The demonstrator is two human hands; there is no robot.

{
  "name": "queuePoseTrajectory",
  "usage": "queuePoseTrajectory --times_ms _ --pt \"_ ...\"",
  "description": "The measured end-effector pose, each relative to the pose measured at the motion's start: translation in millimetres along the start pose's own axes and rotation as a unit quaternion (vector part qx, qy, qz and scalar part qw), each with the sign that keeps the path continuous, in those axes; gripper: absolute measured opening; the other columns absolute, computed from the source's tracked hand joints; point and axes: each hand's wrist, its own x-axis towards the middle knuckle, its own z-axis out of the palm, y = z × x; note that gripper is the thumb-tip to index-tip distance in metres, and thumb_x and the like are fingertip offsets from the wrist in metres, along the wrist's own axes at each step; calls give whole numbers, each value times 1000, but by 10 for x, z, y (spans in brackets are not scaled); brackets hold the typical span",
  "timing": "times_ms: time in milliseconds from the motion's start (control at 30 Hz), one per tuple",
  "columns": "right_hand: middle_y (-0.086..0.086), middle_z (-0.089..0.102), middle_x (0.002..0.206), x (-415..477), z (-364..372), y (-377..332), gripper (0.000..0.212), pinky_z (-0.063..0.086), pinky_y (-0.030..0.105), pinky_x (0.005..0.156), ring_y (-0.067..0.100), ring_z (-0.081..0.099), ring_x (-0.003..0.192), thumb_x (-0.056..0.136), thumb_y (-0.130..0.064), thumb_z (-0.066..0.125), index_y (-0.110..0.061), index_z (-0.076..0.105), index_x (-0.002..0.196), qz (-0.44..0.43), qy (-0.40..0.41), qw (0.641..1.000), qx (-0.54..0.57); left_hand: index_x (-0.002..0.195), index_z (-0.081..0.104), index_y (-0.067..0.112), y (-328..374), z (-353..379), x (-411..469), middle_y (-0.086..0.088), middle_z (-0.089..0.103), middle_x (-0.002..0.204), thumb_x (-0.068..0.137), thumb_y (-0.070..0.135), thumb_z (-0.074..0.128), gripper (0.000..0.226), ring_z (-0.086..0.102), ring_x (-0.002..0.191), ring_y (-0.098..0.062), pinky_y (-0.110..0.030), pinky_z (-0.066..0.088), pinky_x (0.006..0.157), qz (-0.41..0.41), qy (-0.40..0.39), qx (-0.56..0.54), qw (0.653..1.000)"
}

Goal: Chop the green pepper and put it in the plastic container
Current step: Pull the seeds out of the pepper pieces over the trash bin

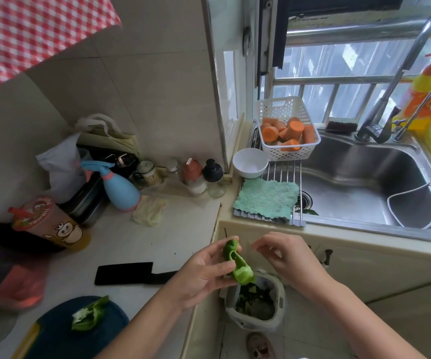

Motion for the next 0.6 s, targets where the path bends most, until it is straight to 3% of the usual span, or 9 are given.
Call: queuePoseTrajectory --times_ms 200,300,467,600 --pt "-6 67 79 80 20 -137 28 52 25 69 3 60 71 74 -41 76 -20 71 91 61 -55 996 24 129 54 12 -37 44 19 -10 61 126 80 -5 62 53 58 115 -31 -40 52 90 -1 -18 29 999" --pt "-4 68 74 111 91 -129 26 54 29 67 5 61 66 73 -38 77 -17 71 88 94 -41 994 32 128 55 13 -71 51 29 -8 62 124 78 -6 63 55 58 115 -30 -38 52 89 3 -9 36 999" --pt "-6 68 74 110 172 -156 15 51 19 63 3 62 66 79 -32 73 -19 73 86 113 -41 992 33 120 62 16 -93 68 37 -7 65 118 76 -7 64 49 60 113 -29 -36 53 86 15 15 33 999" --pt "-8 68 71 103 186 -162 13 50 18 62 0 61 64 78 -32 75 -20 74 82 127 -44 990 45 119 63 17 -98 61 28 -9 64 118 76 -6 64 49 61 112 -30 -36 54 85 11 19 35 999"
